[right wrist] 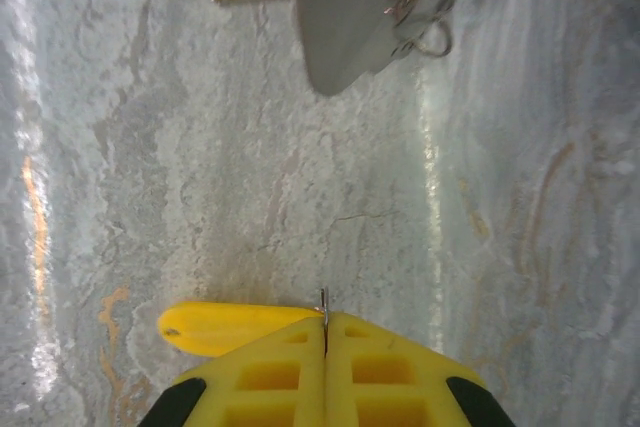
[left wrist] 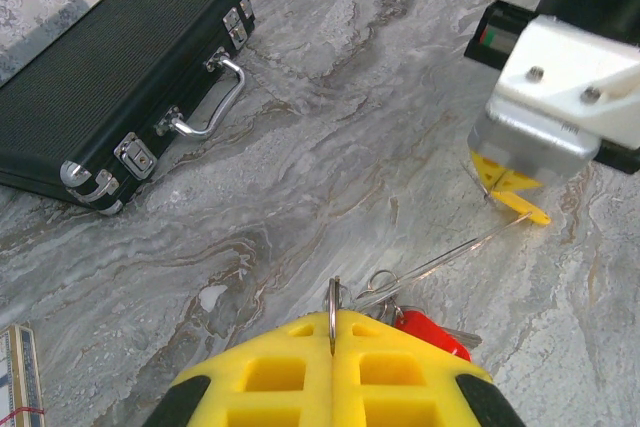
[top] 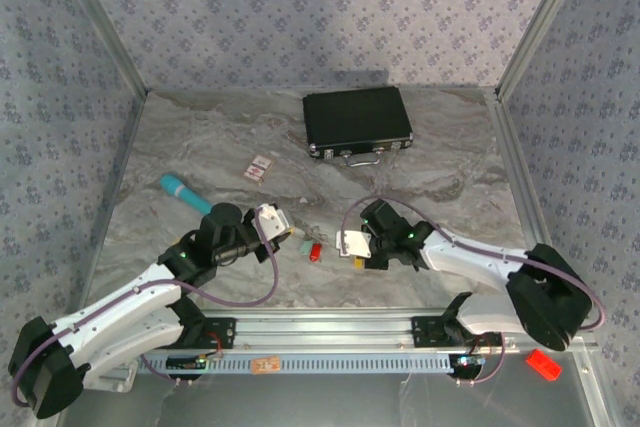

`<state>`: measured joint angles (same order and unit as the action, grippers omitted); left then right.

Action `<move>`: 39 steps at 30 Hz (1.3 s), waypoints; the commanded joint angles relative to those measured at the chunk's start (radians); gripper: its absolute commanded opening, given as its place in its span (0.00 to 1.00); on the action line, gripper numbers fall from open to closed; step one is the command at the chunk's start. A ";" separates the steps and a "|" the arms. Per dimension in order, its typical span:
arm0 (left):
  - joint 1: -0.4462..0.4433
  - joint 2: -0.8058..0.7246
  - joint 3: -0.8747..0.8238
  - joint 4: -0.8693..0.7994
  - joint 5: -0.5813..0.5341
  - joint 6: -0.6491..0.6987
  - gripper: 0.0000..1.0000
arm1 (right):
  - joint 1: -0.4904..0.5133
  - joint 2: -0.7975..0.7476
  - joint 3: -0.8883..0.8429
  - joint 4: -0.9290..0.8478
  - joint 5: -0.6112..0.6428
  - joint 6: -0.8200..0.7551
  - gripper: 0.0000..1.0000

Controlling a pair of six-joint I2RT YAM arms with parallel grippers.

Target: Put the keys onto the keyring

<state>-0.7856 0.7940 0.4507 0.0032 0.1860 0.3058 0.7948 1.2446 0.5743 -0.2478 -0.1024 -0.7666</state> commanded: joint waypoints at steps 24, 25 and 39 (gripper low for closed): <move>-0.029 0.036 0.105 -0.063 0.166 0.042 0.00 | 0.122 -0.186 0.301 -0.200 -0.116 0.398 0.00; -0.030 0.042 0.113 -0.071 0.169 0.045 0.00 | 0.124 -0.175 0.313 -0.203 -0.132 0.405 0.00; -0.041 0.070 0.156 -0.109 0.182 0.101 0.00 | 0.148 -0.056 0.400 -0.173 -0.256 0.454 0.00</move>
<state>-0.8196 0.8627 0.5652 -0.0956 0.3374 0.3771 0.9344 1.1782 0.9398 -0.4221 -0.3206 -0.3378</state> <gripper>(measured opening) 0.043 0.053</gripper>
